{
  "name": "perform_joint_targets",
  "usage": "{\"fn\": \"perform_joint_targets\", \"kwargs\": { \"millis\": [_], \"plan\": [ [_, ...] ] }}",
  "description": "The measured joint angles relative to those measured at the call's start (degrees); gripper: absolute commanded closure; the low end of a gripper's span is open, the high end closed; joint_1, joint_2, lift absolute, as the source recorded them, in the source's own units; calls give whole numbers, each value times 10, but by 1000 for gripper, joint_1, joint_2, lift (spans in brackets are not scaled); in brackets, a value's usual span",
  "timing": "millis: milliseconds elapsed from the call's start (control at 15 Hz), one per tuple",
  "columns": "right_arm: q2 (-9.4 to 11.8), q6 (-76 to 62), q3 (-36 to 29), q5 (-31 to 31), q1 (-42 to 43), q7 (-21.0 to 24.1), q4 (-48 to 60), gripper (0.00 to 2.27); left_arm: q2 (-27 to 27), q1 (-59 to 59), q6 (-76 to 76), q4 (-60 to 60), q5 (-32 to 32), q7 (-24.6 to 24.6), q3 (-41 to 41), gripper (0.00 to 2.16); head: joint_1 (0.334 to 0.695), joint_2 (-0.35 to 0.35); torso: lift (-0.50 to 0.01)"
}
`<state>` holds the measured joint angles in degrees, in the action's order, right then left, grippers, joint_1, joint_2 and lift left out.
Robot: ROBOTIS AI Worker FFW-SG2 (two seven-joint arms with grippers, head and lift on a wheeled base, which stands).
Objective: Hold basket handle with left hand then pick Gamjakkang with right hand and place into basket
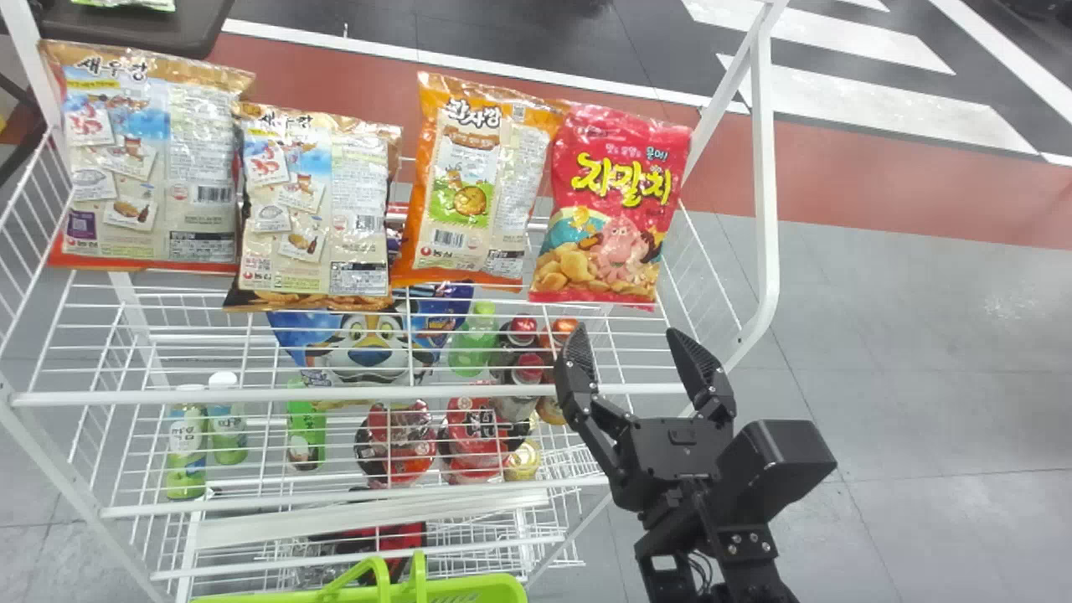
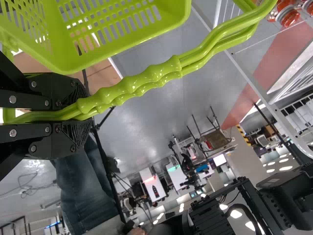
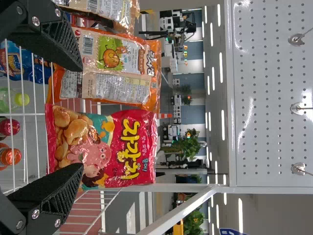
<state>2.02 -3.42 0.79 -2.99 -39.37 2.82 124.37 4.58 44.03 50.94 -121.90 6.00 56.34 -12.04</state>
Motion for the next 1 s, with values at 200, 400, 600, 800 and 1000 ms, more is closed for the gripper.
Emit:
{"fn": "perform_joint_targets", "kwargs": {
  "millis": [200, 400, 600, 800, 1000],
  "plan": [
    [0, 0, 0, 0, 0, 0, 0, 124, 0, 0, 0, 0, 0, 0, 0, 2148, 695, -350, -18],
    [-1, 0, 0, 0, 2, 0, 0, 124, 0, 0, 0, 0, 0, 1, 0, 2148, 695, -350, -18],
    [-1, 0, 0, 0, 2, 0, 0, 124, 0, 0, 0, 0, 0, 1, 0, 2148, 695, -350, -18],
    [-1, 1, 0, 1, 7, -1, -1, 124, 0, 0, 0, 2, 1, 2, 0, 2148, 695, -350, -18],
    [-5, 6, 3, 6, 32, -3, -12, 120, 0, -2, 2, 3, 1, 0, 0, 2148, 695, -350, -18]
  ]
}}
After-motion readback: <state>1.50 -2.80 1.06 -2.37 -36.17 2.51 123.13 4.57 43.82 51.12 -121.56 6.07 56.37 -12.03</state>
